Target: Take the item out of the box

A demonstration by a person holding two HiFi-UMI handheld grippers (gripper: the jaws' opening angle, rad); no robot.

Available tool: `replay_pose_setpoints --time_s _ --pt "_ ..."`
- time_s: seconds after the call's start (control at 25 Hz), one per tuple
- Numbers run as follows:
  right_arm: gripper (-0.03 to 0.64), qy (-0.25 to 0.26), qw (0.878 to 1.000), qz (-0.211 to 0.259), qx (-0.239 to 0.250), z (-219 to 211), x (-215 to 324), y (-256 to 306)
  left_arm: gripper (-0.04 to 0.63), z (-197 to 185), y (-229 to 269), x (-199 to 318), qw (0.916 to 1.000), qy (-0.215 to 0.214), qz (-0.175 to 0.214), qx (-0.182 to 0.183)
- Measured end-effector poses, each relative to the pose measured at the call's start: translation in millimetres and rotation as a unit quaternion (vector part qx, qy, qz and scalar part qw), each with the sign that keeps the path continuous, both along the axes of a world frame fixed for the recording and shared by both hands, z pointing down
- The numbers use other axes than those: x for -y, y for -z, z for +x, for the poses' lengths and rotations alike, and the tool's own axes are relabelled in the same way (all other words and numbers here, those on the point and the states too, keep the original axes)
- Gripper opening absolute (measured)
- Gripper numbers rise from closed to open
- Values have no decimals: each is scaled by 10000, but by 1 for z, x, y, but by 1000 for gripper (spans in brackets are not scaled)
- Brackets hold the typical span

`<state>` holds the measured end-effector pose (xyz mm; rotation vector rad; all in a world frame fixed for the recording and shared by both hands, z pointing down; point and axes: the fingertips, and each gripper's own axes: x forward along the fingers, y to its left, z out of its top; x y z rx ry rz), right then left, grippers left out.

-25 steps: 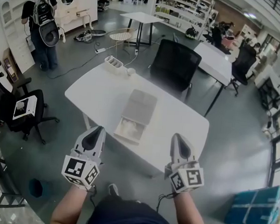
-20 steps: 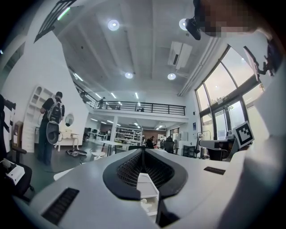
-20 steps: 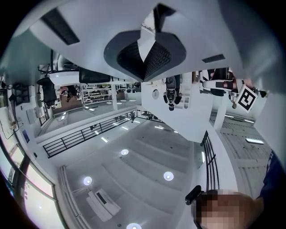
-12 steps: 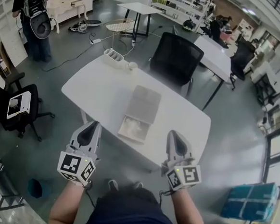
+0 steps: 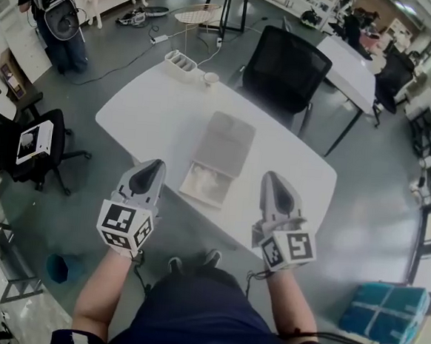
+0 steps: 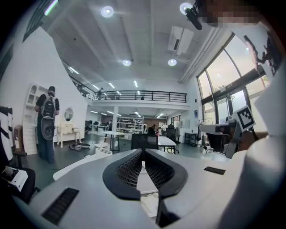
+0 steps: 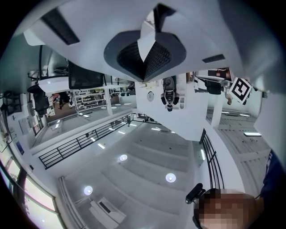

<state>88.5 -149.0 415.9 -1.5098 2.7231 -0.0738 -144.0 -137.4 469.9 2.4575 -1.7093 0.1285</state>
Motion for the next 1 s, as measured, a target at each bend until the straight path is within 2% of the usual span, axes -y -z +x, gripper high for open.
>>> replay_pose_setpoints --time_s 0.32,0.44,0.52,0.72,0.8,0.88,1.0 --pt "8 195 9994 -259 153 35 47 -23 44 44 -64 48 9953 -134 -790 542" --pt "8 252 9986 -407 241 42 56 -34 46 57 -91 56 9907 -276 -1092 768" --pt "8 268 9983 -449 248 44 60 -36 54 64 -115 59 9847 -499 -1343 994" --pt "8 121 9986 -476 173 43 69 -40 55 75 -176 72 9620 -1133 -2040 1418" --pt "8 -4 9986 -508 167 44 70 -41 72 78 -195 76 9505 -1401 -2269 1593" --pt "8 -136 9984 -521 145 47 70 -41 98 83 -215 77 9344 -1756 -2506 1824" --pt "8 -377 9977 -546 130 56 69 -43 129 94 -246 76 9010 -2317 -2790 2381"
